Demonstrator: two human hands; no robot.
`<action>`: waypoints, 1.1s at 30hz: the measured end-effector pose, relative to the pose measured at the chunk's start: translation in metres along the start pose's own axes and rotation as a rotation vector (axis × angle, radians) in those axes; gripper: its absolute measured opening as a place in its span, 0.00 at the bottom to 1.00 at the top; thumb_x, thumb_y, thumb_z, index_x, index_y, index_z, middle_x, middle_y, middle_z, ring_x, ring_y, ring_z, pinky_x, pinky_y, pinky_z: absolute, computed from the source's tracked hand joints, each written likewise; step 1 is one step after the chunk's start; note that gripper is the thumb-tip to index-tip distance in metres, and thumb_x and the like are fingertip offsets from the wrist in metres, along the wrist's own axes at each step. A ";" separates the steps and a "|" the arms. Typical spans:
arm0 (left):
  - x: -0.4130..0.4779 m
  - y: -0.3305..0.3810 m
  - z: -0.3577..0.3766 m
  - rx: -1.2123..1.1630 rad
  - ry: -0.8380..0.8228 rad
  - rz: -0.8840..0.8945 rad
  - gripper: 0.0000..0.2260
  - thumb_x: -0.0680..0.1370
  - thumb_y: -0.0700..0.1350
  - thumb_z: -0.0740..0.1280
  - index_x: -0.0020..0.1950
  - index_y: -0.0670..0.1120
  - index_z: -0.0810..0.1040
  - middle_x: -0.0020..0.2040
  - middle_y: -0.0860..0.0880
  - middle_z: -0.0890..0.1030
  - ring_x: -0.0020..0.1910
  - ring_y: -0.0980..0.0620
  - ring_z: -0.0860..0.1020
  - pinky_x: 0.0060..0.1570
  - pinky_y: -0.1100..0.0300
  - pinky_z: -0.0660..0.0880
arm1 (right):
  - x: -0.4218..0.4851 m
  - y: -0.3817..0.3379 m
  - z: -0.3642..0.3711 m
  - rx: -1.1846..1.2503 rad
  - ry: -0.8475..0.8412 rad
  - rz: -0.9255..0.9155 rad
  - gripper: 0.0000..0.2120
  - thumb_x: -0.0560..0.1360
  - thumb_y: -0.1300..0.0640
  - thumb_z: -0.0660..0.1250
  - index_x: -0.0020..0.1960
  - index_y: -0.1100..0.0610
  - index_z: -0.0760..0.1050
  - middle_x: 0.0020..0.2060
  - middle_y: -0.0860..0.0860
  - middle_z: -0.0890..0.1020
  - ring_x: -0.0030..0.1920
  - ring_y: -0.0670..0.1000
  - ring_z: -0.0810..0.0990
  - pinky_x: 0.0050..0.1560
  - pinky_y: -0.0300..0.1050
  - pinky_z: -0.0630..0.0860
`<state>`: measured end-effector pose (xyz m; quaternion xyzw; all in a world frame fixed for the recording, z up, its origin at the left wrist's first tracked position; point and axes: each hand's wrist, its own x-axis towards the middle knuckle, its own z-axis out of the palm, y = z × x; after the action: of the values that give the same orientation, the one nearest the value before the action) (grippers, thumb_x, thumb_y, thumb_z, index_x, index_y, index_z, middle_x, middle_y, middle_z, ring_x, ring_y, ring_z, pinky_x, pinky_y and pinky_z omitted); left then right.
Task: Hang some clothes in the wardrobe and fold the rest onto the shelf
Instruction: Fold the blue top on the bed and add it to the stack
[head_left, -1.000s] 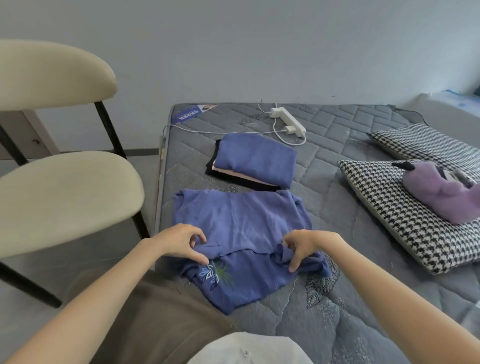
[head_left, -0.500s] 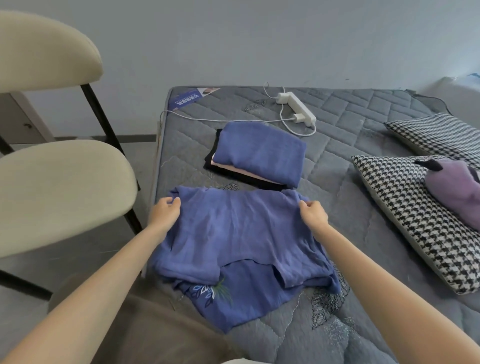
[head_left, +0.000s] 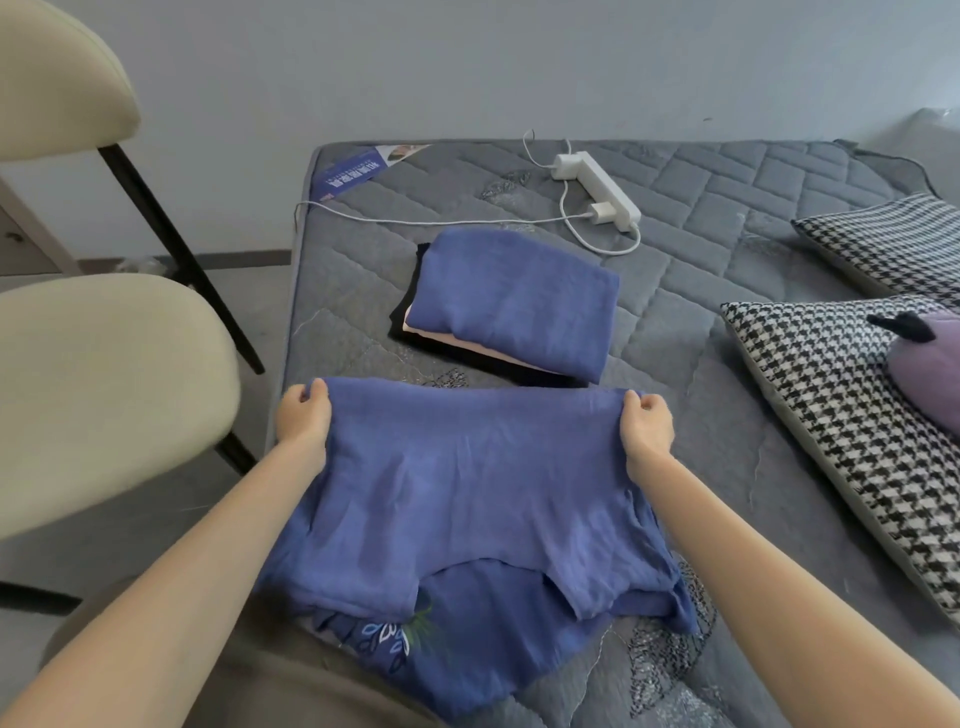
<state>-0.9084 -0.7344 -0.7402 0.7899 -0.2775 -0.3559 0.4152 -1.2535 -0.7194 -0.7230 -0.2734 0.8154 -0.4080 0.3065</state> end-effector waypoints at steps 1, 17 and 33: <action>0.003 0.001 -0.001 -0.005 0.033 0.015 0.11 0.82 0.48 0.58 0.49 0.41 0.71 0.47 0.40 0.73 0.41 0.45 0.70 0.43 0.57 0.65 | 0.002 0.000 -0.003 0.016 0.029 0.000 0.12 0.81 0.53 0.57 0.58 0.60 0.72 0.48 0.51 0.72 0.48 0.52 0.68 0.48 0.42 0.63; 0.011 0.005 -0.003 0.063 0.115 -0.013 0.14 0.83 0.45 0.56 0.62 0.37 0.72 0.62 0.37 0.75 0.59 0.39 0.73 0.48 0.56 0.66 | 0.016 -0.008 -0.011 0.507 0.060 0.383 0.16 0.72 0.64 0.69 0.57 0.57 0.67 0.50 0.54 0.74 0.43 0.51 0.72 0.40 0.44 0.69; -0.004 0.011 -0.005 0.379 0.139 0.284 0.20 0.76 0.48 0.69 0.64 0.41 0.71 0.61 0.40 0.72 0.63 0.39 0.68 0.60 0.48 0.66 | 0.013 0.005 0.003 -0.284 0.160 -0.369 0.11 0.79 0.59 0.61 0.60 0.61 0.70 0.59 0.60 0.73 0.61 0.63 0.68 0.57 0.52 0.63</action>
<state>-0.9088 -0.7346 -0.7278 0.8293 -0.4184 -0.1806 0.3234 -1.2606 -0.7269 -0.7324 -0.4246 0.8226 -0.3588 0.1196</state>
